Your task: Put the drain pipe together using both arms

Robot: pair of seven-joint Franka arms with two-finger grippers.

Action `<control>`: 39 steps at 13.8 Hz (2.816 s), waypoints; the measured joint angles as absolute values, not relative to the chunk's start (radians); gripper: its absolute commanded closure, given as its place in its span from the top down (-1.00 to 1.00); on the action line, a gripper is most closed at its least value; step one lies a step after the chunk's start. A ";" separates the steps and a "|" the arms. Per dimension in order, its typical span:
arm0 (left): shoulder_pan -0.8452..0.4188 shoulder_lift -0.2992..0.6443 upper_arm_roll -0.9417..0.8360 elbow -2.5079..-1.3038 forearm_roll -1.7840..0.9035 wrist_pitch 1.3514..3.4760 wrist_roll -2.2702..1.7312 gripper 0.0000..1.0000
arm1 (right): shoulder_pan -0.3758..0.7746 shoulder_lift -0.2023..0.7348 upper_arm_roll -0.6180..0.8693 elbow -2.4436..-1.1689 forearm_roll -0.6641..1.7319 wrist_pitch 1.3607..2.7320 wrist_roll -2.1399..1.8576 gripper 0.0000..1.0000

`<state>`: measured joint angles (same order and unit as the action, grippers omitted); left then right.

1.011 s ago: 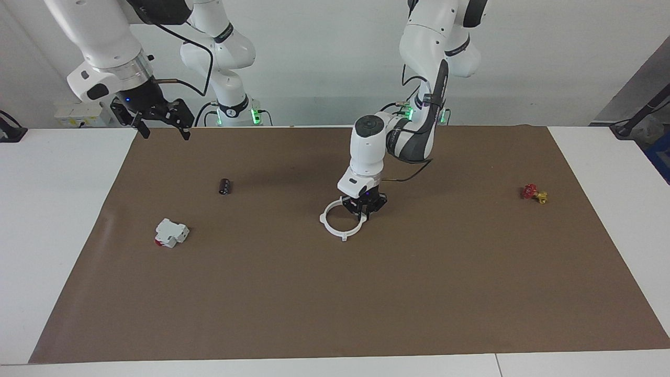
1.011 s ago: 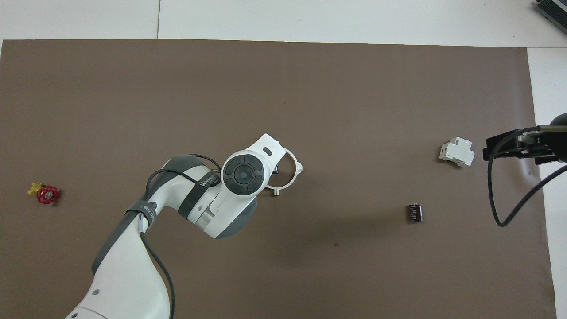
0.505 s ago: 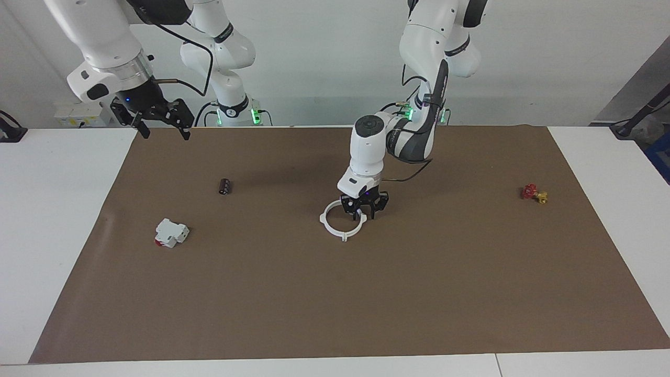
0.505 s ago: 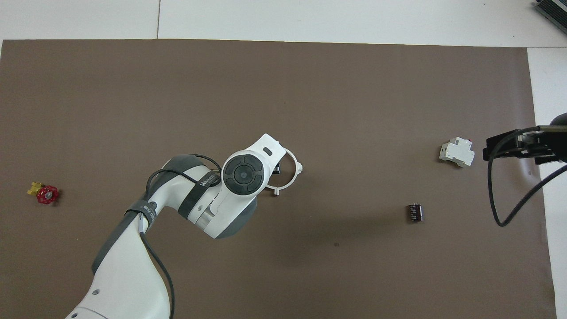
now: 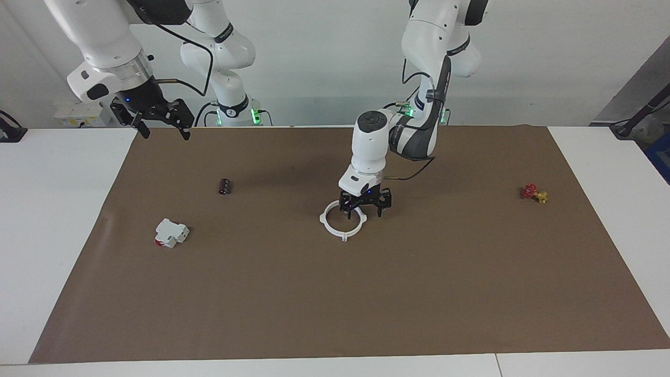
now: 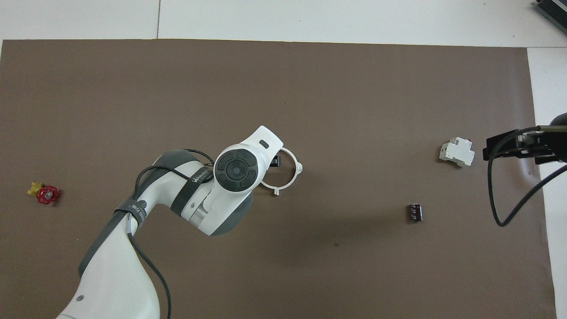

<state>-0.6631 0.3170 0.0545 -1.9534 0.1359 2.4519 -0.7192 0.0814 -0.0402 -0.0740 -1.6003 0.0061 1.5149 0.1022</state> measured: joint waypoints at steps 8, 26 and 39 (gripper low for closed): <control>-0.463 0.117 0.059 -1.960 0.136 2.190 -0.415 1.00 | 0.081 -0.040 -0.074 -1.600 0.006 1.515 0.102 1.00; -0.050 -0.075 0.071 -1.710 0.001 1.737 0.171 1.00 | 0.081 -0.040 -0.074 -1.600 0.006 1.515 0.102 1.00; -0.020 0.002 0.067 -1.536 -0.013 1.537 0.154 1.00 | 0.081 -0.040 -0.074 -1.600 0.006 1.515 0.102 1.00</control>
